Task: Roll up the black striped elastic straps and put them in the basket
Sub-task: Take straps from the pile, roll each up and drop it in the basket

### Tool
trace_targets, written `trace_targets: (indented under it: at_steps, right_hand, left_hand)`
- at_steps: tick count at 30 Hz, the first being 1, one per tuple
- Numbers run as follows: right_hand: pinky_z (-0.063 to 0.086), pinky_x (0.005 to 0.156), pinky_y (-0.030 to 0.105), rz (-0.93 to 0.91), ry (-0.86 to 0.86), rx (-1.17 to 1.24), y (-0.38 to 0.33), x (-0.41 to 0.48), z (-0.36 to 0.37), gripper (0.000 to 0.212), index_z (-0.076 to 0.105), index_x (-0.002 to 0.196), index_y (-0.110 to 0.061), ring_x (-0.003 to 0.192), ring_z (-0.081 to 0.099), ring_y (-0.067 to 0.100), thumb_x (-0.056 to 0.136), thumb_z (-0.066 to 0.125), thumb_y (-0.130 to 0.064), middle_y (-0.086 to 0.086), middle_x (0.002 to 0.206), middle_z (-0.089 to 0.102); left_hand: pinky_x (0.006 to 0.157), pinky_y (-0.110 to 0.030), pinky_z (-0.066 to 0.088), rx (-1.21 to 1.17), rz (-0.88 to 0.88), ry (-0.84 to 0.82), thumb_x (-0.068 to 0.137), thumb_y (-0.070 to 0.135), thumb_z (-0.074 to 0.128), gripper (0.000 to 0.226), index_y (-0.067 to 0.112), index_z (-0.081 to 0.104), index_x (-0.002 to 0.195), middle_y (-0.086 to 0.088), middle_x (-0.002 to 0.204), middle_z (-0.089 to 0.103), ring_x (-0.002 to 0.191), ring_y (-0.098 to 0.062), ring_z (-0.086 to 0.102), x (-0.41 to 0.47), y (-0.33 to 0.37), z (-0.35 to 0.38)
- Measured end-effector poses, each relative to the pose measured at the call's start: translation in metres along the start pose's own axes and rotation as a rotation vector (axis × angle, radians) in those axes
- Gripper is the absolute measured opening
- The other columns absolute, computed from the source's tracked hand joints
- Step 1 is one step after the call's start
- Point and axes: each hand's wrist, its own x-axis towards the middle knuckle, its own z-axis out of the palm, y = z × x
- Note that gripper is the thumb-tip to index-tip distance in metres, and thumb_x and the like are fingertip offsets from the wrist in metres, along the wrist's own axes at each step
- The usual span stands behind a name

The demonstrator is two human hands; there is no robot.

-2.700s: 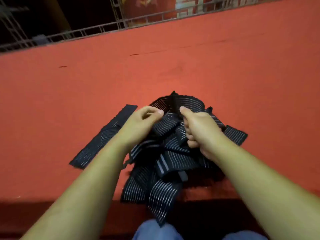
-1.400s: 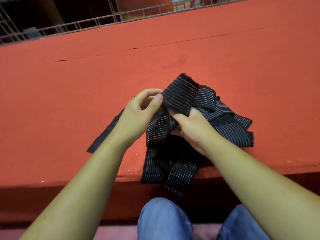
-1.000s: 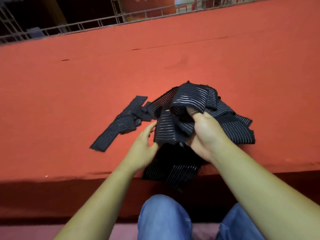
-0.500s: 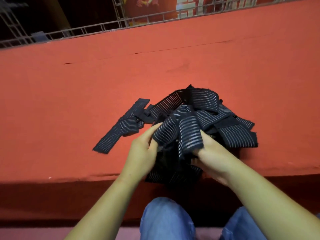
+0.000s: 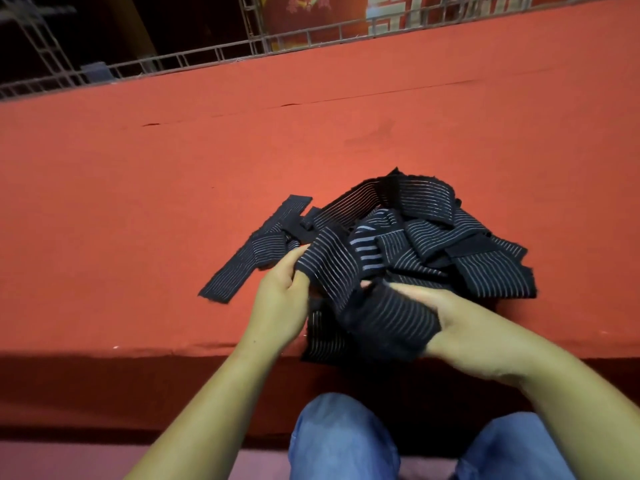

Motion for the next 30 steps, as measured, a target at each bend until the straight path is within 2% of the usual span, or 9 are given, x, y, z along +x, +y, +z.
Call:
trace_targets:
  at_steps: [3,6,8,12,15,20,23,26,30]
  right_hand:
    - [0.029,0.12,0.012,0.044,0.007,-0.145,0.006,-0.006,-0.012,0.094,0.053,0.146,-0.046,0.141,0.046,-0.011,0.083,0.053,0.024,-0.028,0.147,0.057]
    - [0.039,0.121,0.025,0.056,0.228,-0.046,0.001,-0.01,-0.019,0.086,0.066,0.133,-0.04,0.132,0.057,-0.007,0.082,0.045,0.026,-0.024,0.136,0.068]
    - [0.039,0.121,0.026,0.023,0.337,0.005,-0.007,-0.005,-0.017,0.065,0.064,0.137,-0.038,0.131,0.055,-0.011,0.093,0.061,0.011,-0.025,0.138,0.066]
    - [0.034,0.12,0.018,-0.03,0.254,0.005,-0.023,0.01,0.016,0.079,0.04,0.158,-0.035,0.138,0.043,-0.017,0.09,0.081,-0.037,-0.025,0.154,0.05]
    - [0.043,0.117,0.03,-0.008,0.312,0.152,-0.022,0.024,0.039,0.078,0.049,0.15,-0.036,0.131,0.057,-0.007,0.08,0.081,-0.053,-0.023,0.141,0.064]
    - [0.048,0.106,0.021,0.022,0.325,0.327,-0.021,0.033,0.06,0.039,0.063,0.133,-0.028,0.12,0.066,-0.004,0.096,0.075,-0.021,-0.019,0.124,0.074]
    - [0.05,0.085,0.011,0.122,0.349,0.245,-0.019,0.038,0.068,0.015,0.073,0.111,-0.032,0.099,0.069,-0.01,0.099,0.069,-0.024,-0.025,0.104,0.077]
    - [0.053,0.075,0.027,0.214,0.364,0.238,-0.015,0.04,0.069,0.015,0.075,0.087,-0.018,0.075,0.069,0.003,0.1,0.067,-0.021,-0.01,0.083,0.079]
    - [0.057,0.092,0.046,0.304,0.416,0.375,-0.011,0.032,0.066,0.017,0.077,0.094,-0.007,0.091,0.078,0.023,0.096,0.07,-0.023,0.005,0.091,0.081]
  left_hand:
    - [0.061,-0.01,0.048,0.004,-0.001,-0.004,0.107,0.016,0.05,0.027,0.024,0.07,0.124,0.012,0.089,0.069,0.076,0.004,0.062,-0.001,0.004,0.0]
    - [0.069,-0.023,0.057,-0.007,-0.018,-0.024,0.106,0.011,0.049,0.036,0.027,0.069,0.13,0.005,0.102,0.077,0.086,-0.01,0.07,-0.003,0.008,0.002]
    - [0.075,-0.038,0.06,0.056,0.027,-0.041,0.102,0.007,0.049,0.044,0.03,0.068,0.134,-0.002,0.098,0.079,0.08,-0.021,0.072,-0.006,0.015,0.007]
    - [0.071,-0.018,0.049,0.119,0.162,-0.072,0.097,0.009,0.056,0.036,0.028,0.075,0.121,0.02,0.083,0.076,0.072,0.011,0.064,-0.017,0.034,0.022]
    - [0.069,-0.021,0.051,0.167,0.222,-0.026,0.096,0.021,0.061,0.022,0.029,0.077,0.108,0.015,0.078,0.074,0.072,-0.001,0.069,-0.018,0.042,0.017]
    - [0.053,-0.02,0.039,0.212,0.22,-0.06,0.091,0.03,0.075,0.016,0.021,0.073,0.077,0.002,0.056,0.061,0.05,-0.002,0.048,-0.016,0.034,0.002]
    - [0.052,-0.019,0.035,0.222,0.223,-0.064,0.088,0.034,0.079,0.027,0.019,0.069,0.069,-0.001,0.052,0.056,0.049,-0.001,0.042,-0.02,0.03,-0.003]
    - [0.06,-0.022,0.041,0.163,0.185,-0.099,0.097,0.031,0.068,0.021,0.019,0.074,0.081,0.009,0.059,0.06,0.058,0.003,0.049,-0.016,0.019,-0.01]
    - [0.09,-0.026,0.05,0.435,0.062,0.015,0.098,0.028,0.066,0.017,0.022,0.073,0.113,0.01,0.101,0.072,0.097,-0.008,0.067,0.015,-0.063,-0.049]
